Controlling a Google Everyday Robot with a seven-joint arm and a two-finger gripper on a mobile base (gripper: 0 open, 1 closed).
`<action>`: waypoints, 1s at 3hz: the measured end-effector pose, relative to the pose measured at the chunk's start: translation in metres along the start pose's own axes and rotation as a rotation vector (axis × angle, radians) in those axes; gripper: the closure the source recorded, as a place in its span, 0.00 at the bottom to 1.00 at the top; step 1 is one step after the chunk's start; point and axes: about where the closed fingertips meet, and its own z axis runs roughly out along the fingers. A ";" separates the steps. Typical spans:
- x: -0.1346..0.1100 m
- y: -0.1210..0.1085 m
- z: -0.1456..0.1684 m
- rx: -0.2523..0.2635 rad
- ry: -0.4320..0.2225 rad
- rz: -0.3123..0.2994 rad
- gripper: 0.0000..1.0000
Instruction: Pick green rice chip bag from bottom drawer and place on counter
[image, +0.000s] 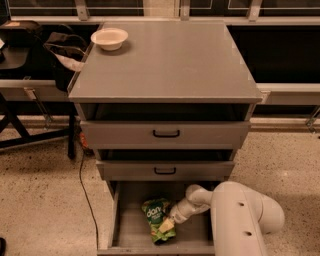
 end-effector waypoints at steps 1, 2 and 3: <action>-0.001 0.003 0.000 -0.004 -0.004 -0.005 1.00; -0.005 0.011 -0.003 -0.024 -0.010 -0.026 1.00; -0.014 0.029 -0.022 -0.053 -0.045 -0.045 1.00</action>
Offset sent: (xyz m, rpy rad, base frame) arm -0.0038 0.0087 0.0247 0.0500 -0.0156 0.0485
